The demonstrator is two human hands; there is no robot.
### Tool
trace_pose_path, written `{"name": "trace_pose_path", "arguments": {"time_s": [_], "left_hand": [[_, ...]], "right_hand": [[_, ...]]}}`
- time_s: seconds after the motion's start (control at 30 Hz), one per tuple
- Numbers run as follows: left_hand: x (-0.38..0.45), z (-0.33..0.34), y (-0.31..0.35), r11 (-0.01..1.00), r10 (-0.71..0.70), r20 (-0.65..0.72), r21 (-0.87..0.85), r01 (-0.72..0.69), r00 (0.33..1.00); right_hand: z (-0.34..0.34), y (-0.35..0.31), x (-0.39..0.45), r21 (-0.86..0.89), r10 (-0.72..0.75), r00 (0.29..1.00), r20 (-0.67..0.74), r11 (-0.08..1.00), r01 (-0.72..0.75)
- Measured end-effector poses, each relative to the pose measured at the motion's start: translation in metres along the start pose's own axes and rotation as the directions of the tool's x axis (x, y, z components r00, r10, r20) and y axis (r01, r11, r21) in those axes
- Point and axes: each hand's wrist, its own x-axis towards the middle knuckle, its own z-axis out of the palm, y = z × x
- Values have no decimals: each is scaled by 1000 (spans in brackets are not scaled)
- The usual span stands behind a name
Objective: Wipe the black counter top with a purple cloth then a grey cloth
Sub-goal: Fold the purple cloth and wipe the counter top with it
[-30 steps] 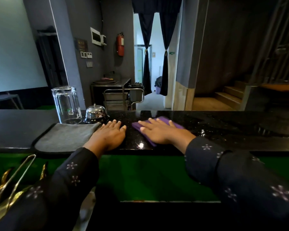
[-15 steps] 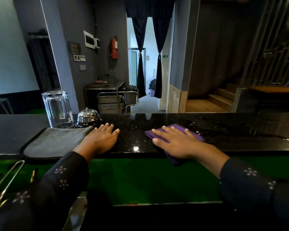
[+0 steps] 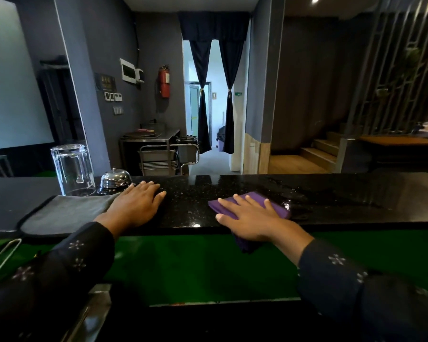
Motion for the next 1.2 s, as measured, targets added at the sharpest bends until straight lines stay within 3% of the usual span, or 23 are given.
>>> {"name": "trace_pose_path", "arguments": {"time_s": [0.13, 0.33, 0.47, 0.63, 0.73, 0.83, 0.9, 1.0, 1.07, 1.2], "left_hand": [[3, 1, 45, 966, 12, -16, -258, -16, 1000], [15, 21, 91, 985, 36, 63, -168, -25, 997], [17, 30, 100, 988, -11, 87, -155, 25, 996], [15, 28, 100, 989, -8, 82, -145, 20, 997], [11, 28, 103, 989, -15, 82, -143, 26, 997], [11, 27, 103, 989, -17, 81, -147, 29, 997], [11, 27, 103, 988, -21, 80, -149, 33, 997], [12, 27, 103, 988, -24, 88, -151, 37, 996], [13, 28, 102, 988, -28, 94, -147, 41, 995], [16, 30, 101, 987, -24, 88, -153, 38, 996]], "right_hand": [[-12, 37, -10, -7, 50, 998, 30, 999, -50], [-21, 54, 9, 42, 134, 990, 47, 990, -136], [-18, 58, -1, -11, 23, 999, 38, 1000, -23], [-6, 62, -40, 1, -71, 983, -172, 997, 72], [-16, 69, -44, 211, -11, 926, -377, 973, 98], [-41, 82, -33, 559, 294, 813, -502, 828, 46], [-53, 92, -21, 772, 520, 741, -426, 636, -3], [-63, 99, 3, 920, 651, 703, -287, 391, 14], [-64, 96, 22, 903, 617, 723, -309, 429, 19], [-56, 74, 60, 689, 394, 820, -416, 725, 1]]}}
